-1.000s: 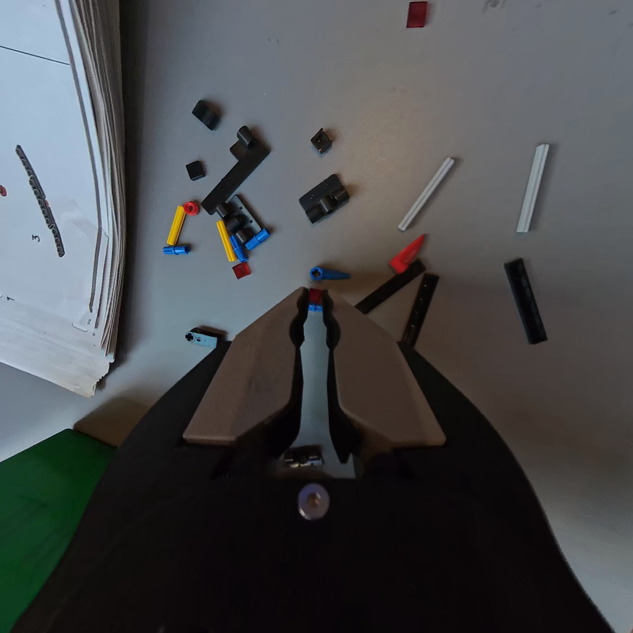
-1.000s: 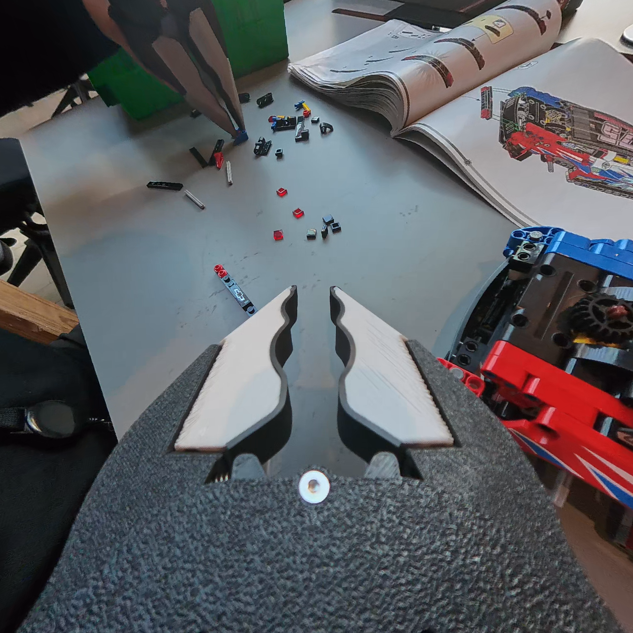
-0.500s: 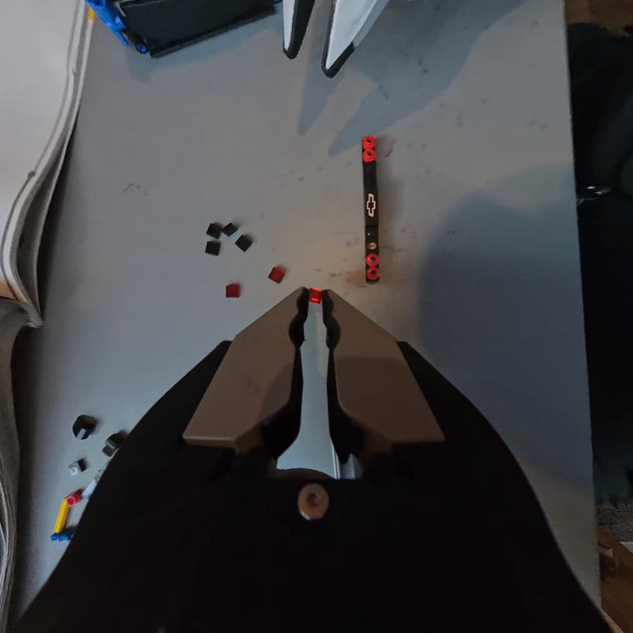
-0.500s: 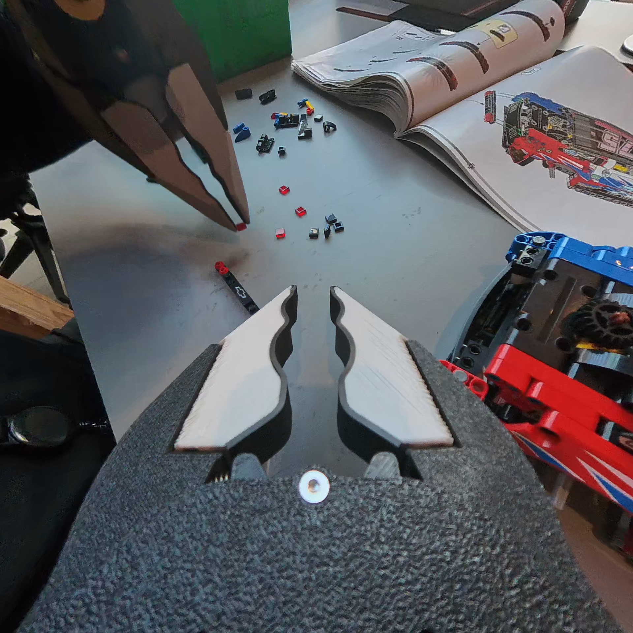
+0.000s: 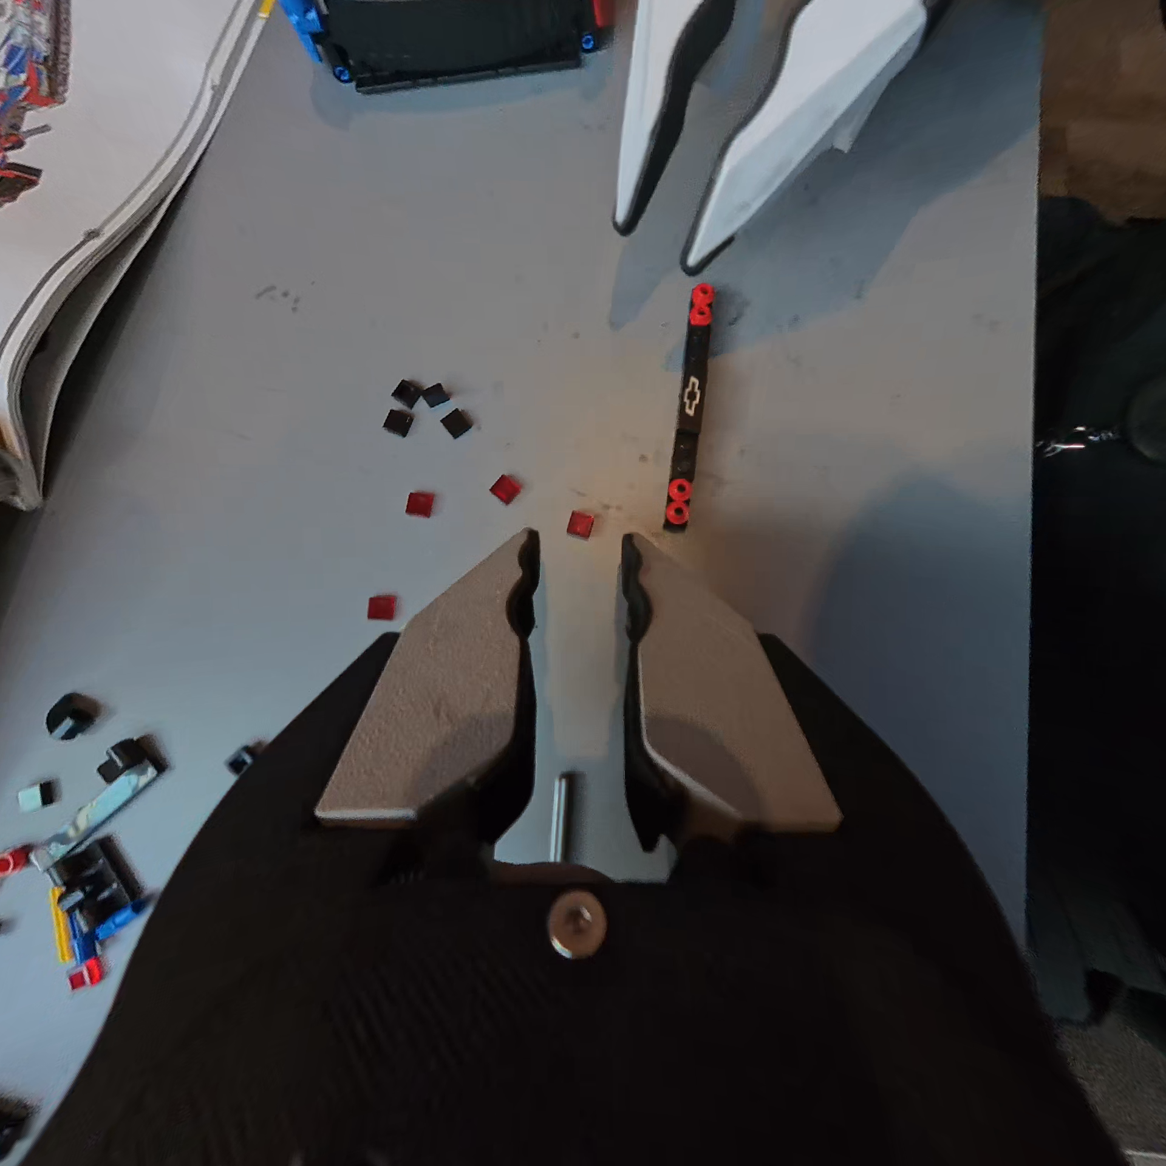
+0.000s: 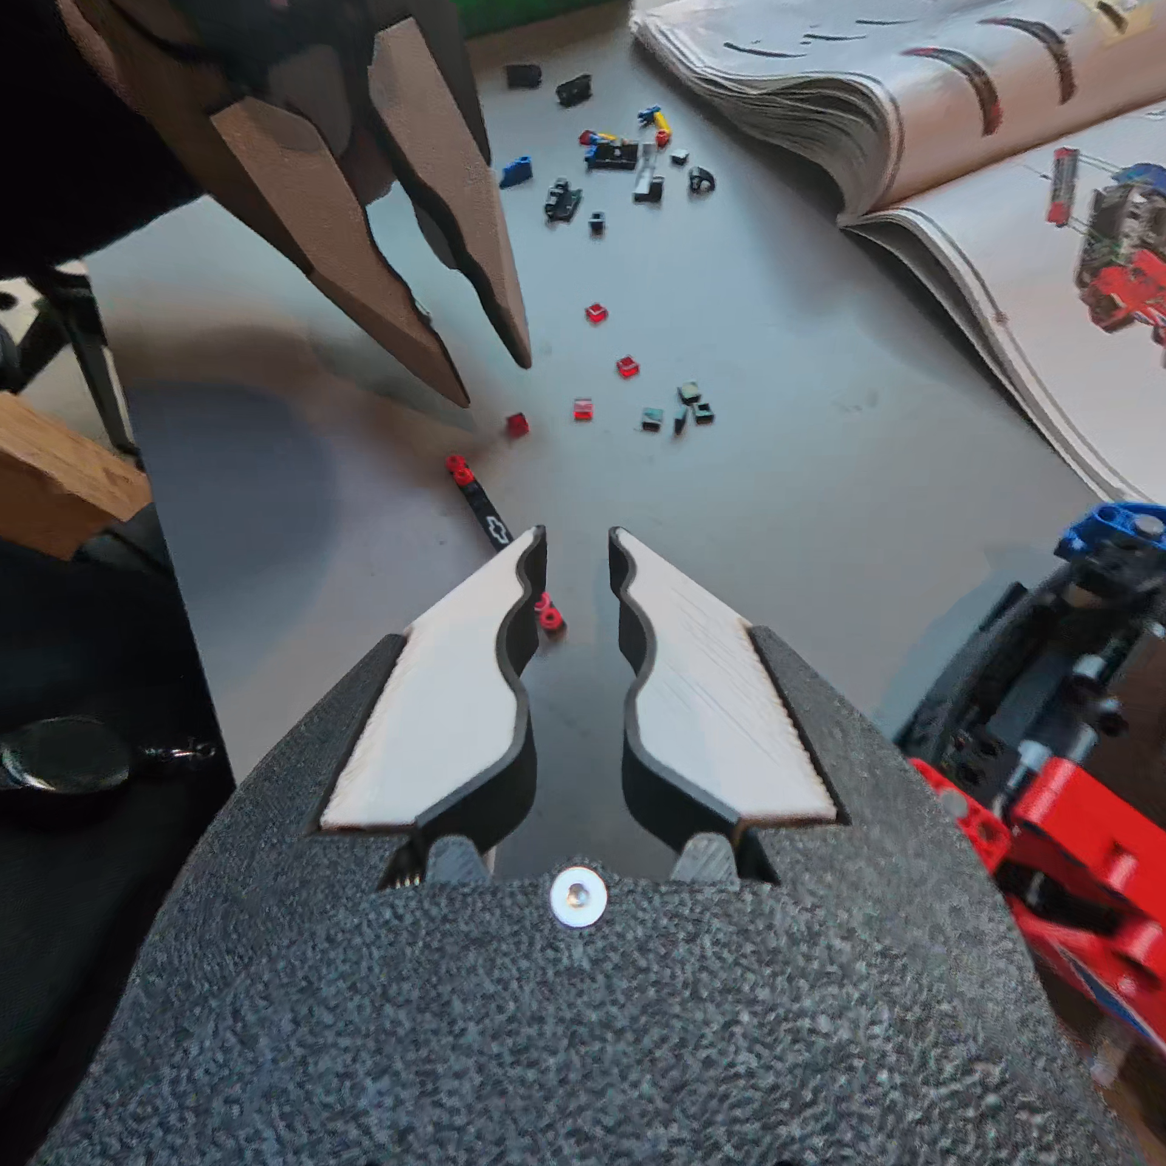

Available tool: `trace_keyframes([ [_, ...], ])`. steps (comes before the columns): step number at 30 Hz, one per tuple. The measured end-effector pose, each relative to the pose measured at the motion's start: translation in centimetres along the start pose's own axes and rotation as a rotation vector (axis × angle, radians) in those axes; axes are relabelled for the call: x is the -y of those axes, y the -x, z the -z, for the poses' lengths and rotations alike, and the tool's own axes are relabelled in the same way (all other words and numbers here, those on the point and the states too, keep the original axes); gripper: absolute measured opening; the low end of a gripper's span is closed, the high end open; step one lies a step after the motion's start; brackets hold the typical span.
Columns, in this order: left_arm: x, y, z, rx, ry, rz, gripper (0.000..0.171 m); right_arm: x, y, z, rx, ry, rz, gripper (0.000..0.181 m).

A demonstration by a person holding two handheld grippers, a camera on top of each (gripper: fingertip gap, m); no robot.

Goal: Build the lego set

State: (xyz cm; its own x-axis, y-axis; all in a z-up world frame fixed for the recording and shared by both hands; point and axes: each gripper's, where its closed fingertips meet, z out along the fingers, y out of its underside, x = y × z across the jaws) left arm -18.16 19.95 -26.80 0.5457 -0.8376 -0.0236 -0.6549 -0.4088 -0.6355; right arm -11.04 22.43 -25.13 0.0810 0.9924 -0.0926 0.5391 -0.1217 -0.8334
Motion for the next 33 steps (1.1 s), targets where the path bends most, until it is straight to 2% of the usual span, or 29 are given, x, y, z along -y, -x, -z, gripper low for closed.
trace_keyframes([
  [4, -0.9, -0.3, 1.0, 0.038, -0.028, 0.061, 0.022, 1.3, 2.0, -2.0, 0.096, 0.076, 0.153, 0.016],
  [7, -2.0, -0.8, 1.5, 0.067, -0.031, 0.091, 0.022, 1.5, 2.3, -4.1, 0.143, 0.162, 0.273, 0.011],
  [14, -4.2, -2.4, 3.3, 0.132, -0.081, 0.176, 0.022, 2.1, 2.7, -6.9, 0.194, 0.244, 0.376, 0.010],
  [22, -5.1, -3.4, 4.2, 0.130, -0.086, 0.169, 0.022, 1.2, 2.4, -8.0, 0.210, 0.310, 0.395, 0.007],
  [28, -5.0, -3.5, 4.3, 0.123, -0.094, 0.179, 0.022, 1.1, 2.5, -8.0, 0.221, 0.292, 0.387, 0.006],
  [33, -4.5, -3.6, 3.8, 0.107, -0.103, 0.187, 0.022, 1.7, 1.8, -6.1, 0.188, 0.272, 0.403, 0.006],
])
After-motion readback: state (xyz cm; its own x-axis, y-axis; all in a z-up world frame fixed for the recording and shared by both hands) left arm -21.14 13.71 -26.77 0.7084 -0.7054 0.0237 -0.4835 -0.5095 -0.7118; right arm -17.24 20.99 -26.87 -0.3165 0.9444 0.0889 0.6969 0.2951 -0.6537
